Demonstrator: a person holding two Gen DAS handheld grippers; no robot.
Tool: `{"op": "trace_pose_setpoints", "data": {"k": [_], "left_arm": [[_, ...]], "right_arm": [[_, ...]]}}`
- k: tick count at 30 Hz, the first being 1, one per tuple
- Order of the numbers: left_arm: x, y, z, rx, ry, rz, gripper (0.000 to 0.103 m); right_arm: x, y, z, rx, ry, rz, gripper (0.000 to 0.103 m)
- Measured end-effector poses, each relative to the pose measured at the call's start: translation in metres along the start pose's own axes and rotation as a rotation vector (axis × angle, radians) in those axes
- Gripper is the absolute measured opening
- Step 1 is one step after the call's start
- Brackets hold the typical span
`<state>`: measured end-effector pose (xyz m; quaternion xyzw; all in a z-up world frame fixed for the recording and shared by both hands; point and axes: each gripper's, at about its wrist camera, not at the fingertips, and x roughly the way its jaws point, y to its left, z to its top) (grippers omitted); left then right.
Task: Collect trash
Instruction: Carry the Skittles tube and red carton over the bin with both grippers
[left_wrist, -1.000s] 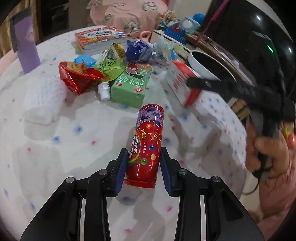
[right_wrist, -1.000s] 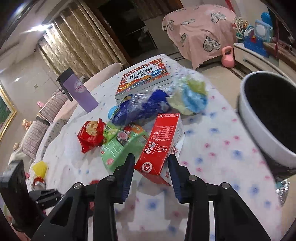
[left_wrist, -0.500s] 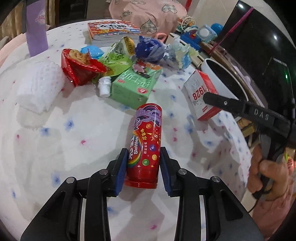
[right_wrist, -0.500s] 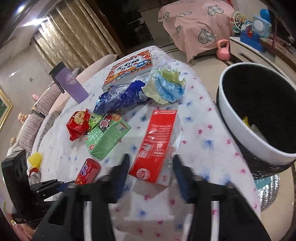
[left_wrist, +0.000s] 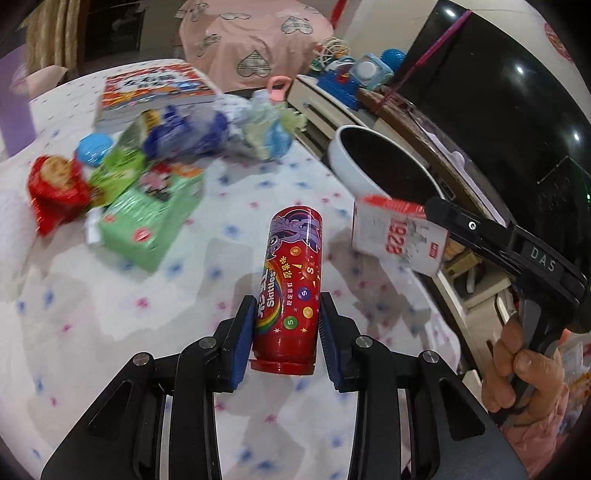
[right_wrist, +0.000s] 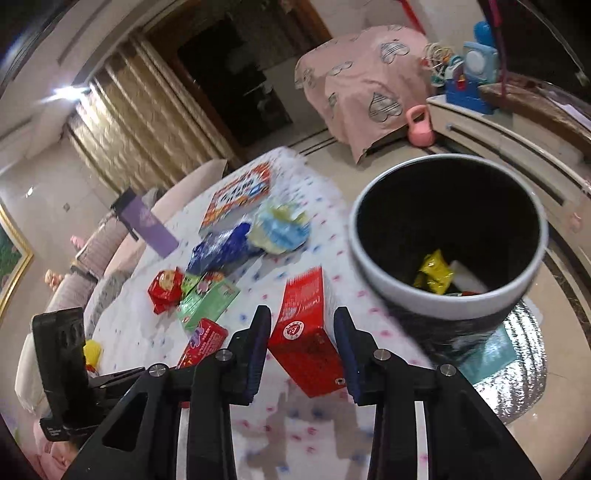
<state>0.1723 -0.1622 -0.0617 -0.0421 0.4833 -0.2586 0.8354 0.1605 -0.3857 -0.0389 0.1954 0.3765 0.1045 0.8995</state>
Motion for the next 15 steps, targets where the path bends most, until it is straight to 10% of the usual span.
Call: {"op": "trace_pose_setpoints", "data": {"k": [15], "left_arm": [[0.011,0.001,0.008,-0.017,0.019,0.020,0.032]], "right_arm": [[0.019,-0.010,-0.023,-0.048,0.129,-0.004,0.044]]}}
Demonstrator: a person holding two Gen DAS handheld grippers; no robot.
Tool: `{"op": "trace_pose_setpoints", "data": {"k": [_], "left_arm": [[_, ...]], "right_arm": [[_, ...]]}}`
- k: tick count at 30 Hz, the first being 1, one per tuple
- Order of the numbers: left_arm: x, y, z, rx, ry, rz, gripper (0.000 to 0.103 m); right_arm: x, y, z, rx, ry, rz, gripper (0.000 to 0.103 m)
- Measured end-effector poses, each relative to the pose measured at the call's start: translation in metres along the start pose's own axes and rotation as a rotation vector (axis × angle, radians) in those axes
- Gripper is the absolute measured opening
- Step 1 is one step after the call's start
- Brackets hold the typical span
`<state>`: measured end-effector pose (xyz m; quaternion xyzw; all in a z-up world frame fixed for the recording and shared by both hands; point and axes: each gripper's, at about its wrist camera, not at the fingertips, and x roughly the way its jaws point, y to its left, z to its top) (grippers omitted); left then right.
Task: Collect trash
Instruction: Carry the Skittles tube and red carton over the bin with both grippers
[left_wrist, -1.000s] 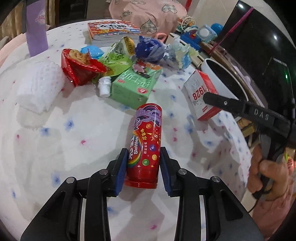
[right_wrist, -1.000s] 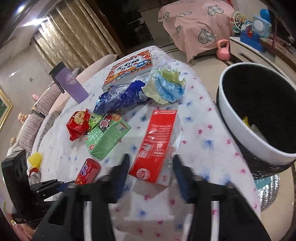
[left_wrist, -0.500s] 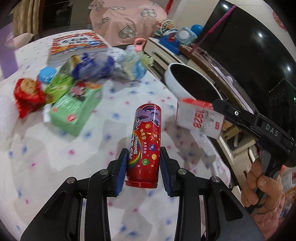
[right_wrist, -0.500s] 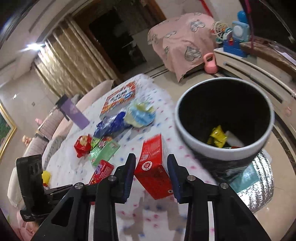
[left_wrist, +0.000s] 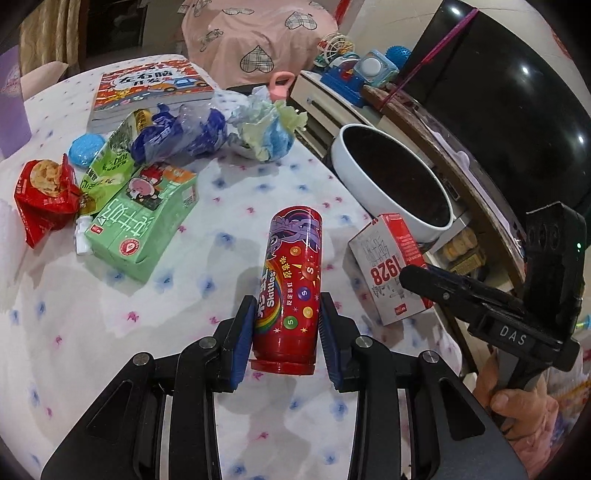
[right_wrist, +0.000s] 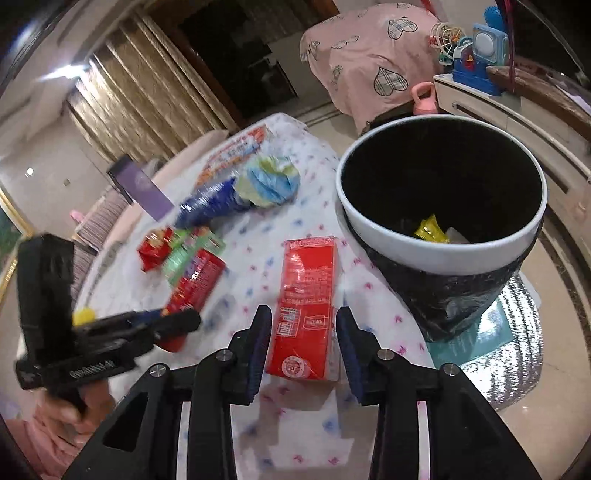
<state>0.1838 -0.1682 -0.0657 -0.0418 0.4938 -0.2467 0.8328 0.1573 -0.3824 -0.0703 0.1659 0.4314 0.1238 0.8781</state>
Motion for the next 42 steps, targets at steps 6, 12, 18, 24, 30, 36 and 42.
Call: {"op": "trace_pose_setpoints", "data": {"k": [6,12,18,24,30,36,42], "left_arm": [[0.002,-0.002,0.002,0.005,0.005,-0.002,0.032],[0.003,-0.018,0.011,0.037,0.001,-0.018,0.032],[0.006,-0.050,0.032,0.099,-0.022,-0.043,0.032],[0.013,-0.078,0.053,0.144,-0.042,-0.058,0.032],[0.027,-0.104,0.081,0.187,-0.050,-0.057,0.032],[0.045,-0.119,0.104,0.213,-0.046,-0.038,0.032],[0.063,-0.128,0.112,0.230,-0.025,-0.022,0.032]], "right_arm": [[0.008,0.001,0.006,-0.020,0.015,-0.034,0.040],[-0.005,0.005,0.008,-0.056,-0.020,-0.037,0.032],[-0.037,-0.013,0.022,-0.014,-0.110,-0.046,0.032],[-0.058,-0.048,0.041,0.052,-0.170,-0.068,0.032],[-0.062,-0.071,0.061,0.081,-0.191,-0.083,0.032],[-0.057,-0.087,0.077,0.093,-0.193,-0.108,0.032],[-0.050,-0.098,0.089,0.095,-0.183,-0.126,0.032]]}}
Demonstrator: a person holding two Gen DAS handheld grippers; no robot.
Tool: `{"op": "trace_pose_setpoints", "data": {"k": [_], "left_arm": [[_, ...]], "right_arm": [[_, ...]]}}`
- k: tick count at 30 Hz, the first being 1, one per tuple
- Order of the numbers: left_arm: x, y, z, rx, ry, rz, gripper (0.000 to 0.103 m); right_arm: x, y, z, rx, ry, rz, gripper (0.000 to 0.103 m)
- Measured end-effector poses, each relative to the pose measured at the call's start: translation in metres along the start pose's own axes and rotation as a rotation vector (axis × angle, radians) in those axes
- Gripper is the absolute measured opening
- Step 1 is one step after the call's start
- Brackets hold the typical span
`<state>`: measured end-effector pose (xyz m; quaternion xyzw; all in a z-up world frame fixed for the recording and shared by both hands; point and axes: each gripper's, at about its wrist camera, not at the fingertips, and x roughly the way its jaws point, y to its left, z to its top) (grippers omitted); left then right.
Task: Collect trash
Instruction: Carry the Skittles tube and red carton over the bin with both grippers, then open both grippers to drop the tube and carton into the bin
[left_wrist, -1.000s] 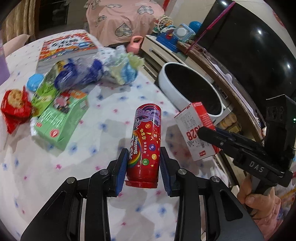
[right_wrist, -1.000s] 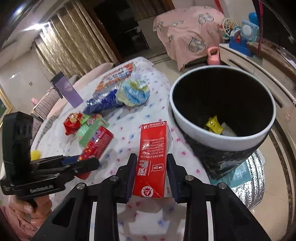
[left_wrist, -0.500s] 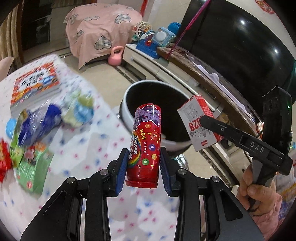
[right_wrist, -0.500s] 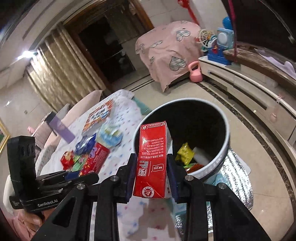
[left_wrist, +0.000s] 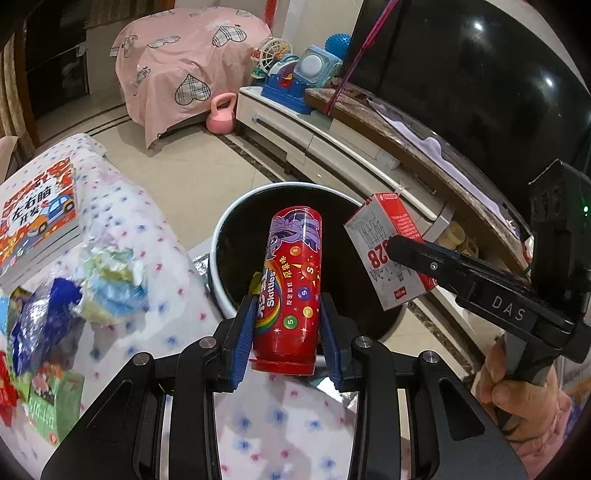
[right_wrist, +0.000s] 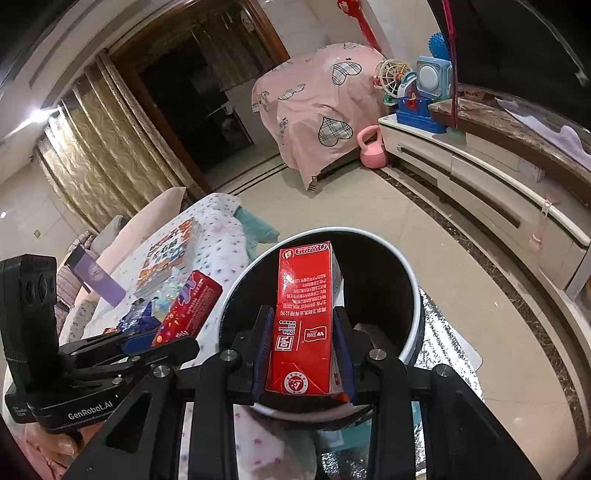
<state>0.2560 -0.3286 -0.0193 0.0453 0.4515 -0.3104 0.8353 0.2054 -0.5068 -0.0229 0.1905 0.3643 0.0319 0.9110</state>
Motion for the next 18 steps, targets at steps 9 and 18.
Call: {"op": "trace_pose_setpoints", "data": {"k": [9,18], "left_arm": [[0.017,-0.008,0.010,0.019,0.019,0.013,0.032],[0.028,-0.001,0.012,-0.019,0.047,0.020,0.052]], "right_arm": [[0.014,-0.016,0.005,0.024,0.022,-0.014,0.032],[0.022,-0.020,0.011,0.028,0.033,-0.017,0.036]]}}
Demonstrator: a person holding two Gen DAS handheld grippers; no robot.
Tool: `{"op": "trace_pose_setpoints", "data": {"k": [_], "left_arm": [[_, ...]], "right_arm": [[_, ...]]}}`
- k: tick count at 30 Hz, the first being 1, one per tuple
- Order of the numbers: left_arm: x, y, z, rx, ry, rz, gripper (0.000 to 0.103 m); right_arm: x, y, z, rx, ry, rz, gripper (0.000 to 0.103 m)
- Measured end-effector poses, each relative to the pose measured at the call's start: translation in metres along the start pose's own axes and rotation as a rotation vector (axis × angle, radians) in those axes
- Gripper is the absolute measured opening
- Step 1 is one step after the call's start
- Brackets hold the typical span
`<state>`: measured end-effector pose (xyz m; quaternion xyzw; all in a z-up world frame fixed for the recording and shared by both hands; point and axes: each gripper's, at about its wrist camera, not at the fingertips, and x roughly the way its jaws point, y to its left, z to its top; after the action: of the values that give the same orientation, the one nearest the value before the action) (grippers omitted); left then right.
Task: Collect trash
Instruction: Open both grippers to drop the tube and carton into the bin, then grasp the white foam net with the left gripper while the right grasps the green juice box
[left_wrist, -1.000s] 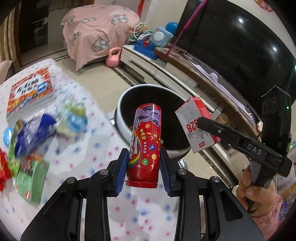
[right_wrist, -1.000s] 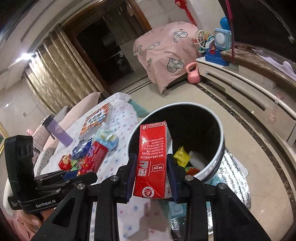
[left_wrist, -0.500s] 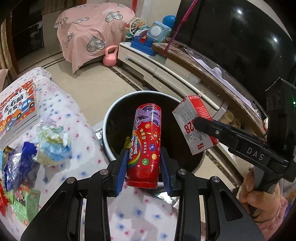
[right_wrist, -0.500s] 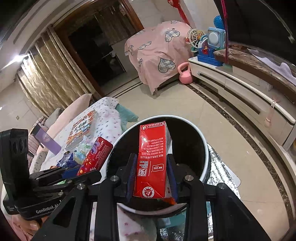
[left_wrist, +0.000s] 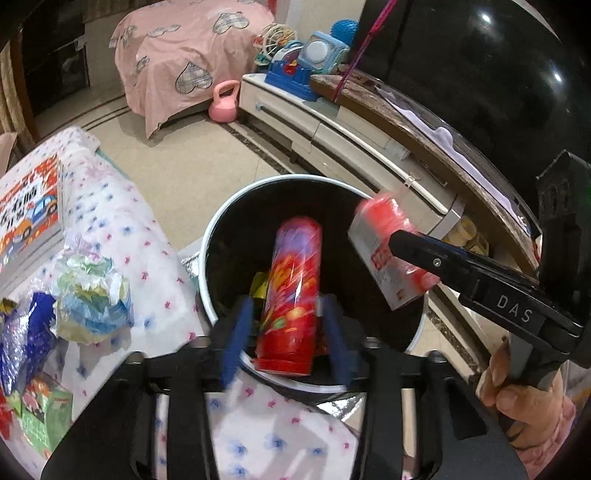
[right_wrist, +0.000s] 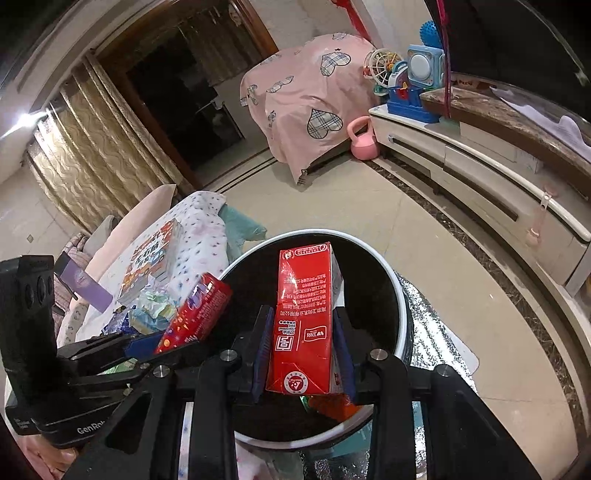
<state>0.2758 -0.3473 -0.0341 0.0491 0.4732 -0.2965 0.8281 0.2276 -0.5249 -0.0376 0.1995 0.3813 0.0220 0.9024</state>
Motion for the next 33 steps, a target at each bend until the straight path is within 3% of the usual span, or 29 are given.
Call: {"op": "trace_pose_setpoints", "data": {"k": [1,3,9,13,21,33], "left_arm": [[-0.002,0.003,-0.001,-0.016,-0.011,0.004,0.060],[-0.010,0.009,-0.004,-0.037,-0.034,-0.004,0.061],[-0.036,0.024,-0.030,-0.072,-0.089,-0.003,0.067],[-0.052,0.040,-0.059,-0.104,-0.103,0.012,0.067],[-0.090,0.090,-0.127,-0.209,-0.121,0.081,0.068],[-0.139,0.172,-0.200,-0.420,-0.161,0.165,0.068]], "right_arm": [[0.001,-0.001,0.000,0.004,0.000,-0.004,0.039],[0.001,-0.003,0.000,0.017,-0.005,-0.009,0.054],[-0.011,0.002,-0.008,0.033,-0.034,0.014,0.058],[-0.020,0.018,-0.022,0.022,-0.058,0.059,0.075],[-0.022,0.071,-0.068,-0.001,-0.051,0.138,0.085],[0.006,0.144,-0.117,-0.049,0.058,0.217,0.087]]}}
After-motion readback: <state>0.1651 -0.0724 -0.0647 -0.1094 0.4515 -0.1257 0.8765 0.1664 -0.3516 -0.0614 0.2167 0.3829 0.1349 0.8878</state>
